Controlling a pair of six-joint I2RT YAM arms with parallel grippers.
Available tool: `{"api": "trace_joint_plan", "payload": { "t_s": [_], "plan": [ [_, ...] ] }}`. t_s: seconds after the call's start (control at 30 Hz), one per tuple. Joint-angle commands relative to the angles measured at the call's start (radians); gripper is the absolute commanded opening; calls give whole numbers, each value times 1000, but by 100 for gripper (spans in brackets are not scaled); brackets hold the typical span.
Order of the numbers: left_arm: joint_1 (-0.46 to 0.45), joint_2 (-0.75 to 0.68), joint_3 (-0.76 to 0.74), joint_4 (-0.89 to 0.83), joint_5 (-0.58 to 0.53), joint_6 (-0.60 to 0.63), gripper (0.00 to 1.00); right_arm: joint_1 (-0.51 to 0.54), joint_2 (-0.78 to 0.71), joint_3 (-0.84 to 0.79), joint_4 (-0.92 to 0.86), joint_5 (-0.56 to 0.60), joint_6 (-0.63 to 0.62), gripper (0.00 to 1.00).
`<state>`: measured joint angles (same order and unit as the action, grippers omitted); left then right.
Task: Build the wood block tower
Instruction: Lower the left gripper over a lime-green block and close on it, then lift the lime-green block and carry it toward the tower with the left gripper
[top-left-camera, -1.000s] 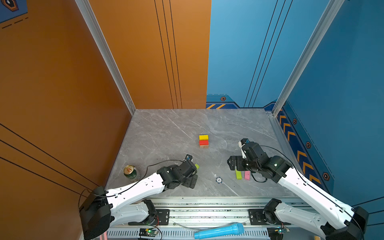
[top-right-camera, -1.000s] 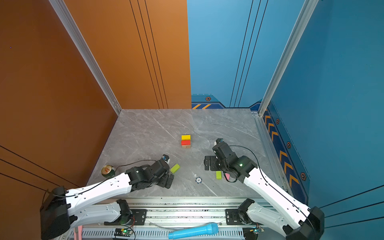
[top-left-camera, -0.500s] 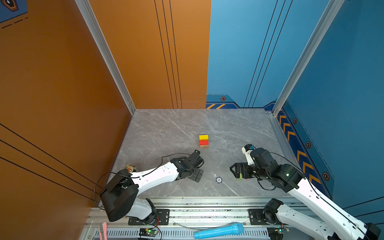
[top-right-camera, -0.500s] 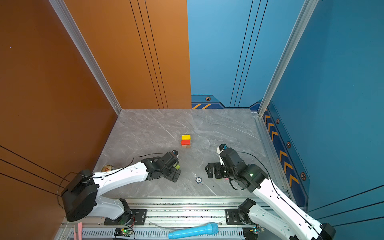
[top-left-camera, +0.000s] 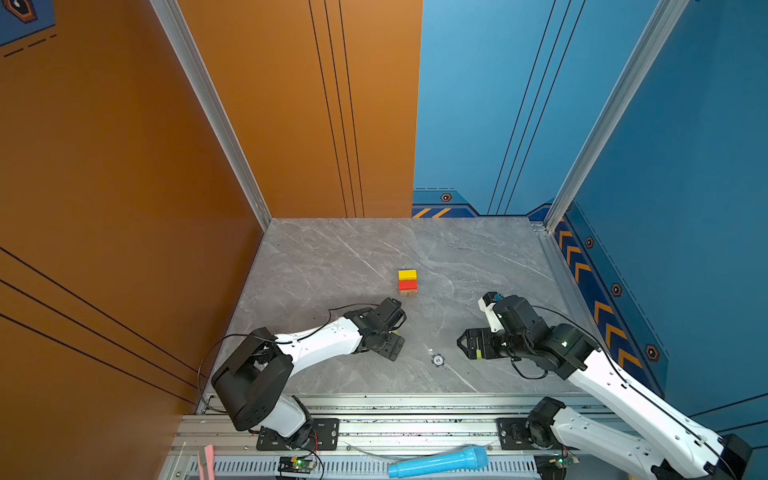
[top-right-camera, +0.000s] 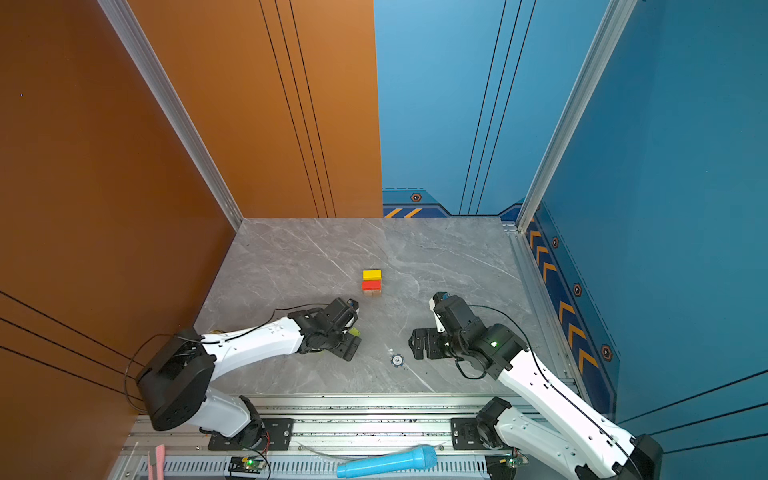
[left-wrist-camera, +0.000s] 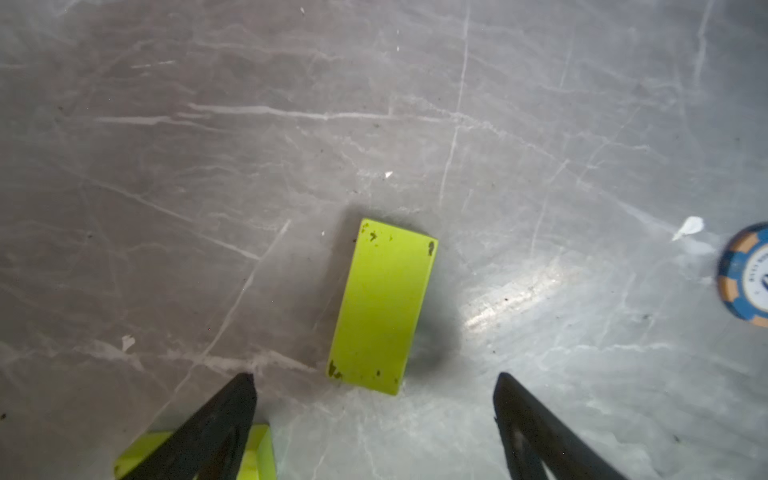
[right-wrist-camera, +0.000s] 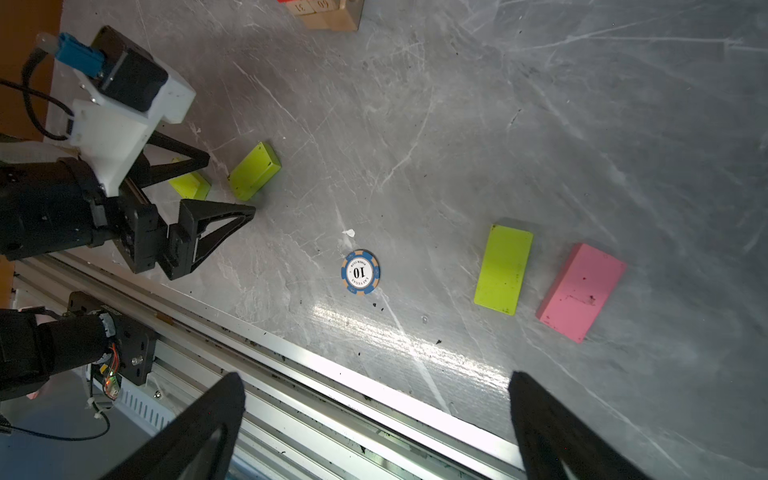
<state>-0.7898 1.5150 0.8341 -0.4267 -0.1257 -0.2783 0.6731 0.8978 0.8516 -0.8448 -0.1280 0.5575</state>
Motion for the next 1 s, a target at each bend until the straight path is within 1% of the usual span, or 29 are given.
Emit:
{"api": "trace_joint_plan", "payload": {
  "t_s": [0.0, 0.2, 0.23, 0.33, 0.4, 0.47, 0.77, 0.83, 0.9, 0.97],
  "plan": [
    [15, 29, 40, 4, 26, 30, 88, -5, 5, 29, 9, -17, 4, 100],
    [28, 77, 72, 5, 14, 43, 87, -7, 4, 36, -1, -4, 5, 100],
    [29, 88, 81, 2, 12, 43, 82, -8, 5, 37, -2, -3, 5, 100],
    [29, 118, 104, -12, 15, 48, 76, -10, 7, 41, -6, 1, 4, 100],
    [25, 130, 112, -12, 16, 46, 63, -11, 8, 41, -8, 3, 2, 100],
    [23, 135, 113, -11, 7, 39, 55, -13, 10, 41, -8, 2, 1, 100],
    [23, 153, 115, -17, -11, 25, 54, -23, 23, 41, -9, 3, -10, 100],
    [24, 156, 117, -19, -14, 19, 49, -26, 20, 38, -8, 10, -10, 100],
    [23, 158, 128, -37, -18, 4, 42, -29, 15, 37, -10, 13, -8, 100],
    [21, 162, 136, -51, -23, -7, 37, -32, 10, 36, -9, 13, -9, 100]
  ]
}}
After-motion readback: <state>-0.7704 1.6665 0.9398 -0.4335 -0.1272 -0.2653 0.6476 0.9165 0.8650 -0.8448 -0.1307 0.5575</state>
